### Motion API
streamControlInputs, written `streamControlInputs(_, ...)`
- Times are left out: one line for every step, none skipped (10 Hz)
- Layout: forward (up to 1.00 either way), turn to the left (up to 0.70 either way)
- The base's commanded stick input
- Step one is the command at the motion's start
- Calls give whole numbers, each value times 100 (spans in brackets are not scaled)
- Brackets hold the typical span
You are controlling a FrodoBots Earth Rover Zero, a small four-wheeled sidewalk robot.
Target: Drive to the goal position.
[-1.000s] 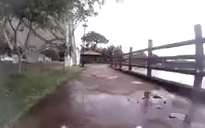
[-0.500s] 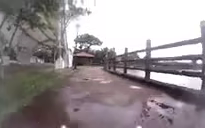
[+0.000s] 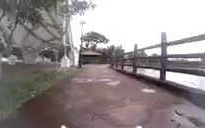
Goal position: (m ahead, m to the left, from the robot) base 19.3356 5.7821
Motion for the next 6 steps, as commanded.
streamControlInputs(100, 10)
streamControlInputs(100, 10)
streamControlInputs(100, 10)
streamControlInputs(100, 10)
streamControlInputs(100, 10)
streamControlInputs(100, 10)
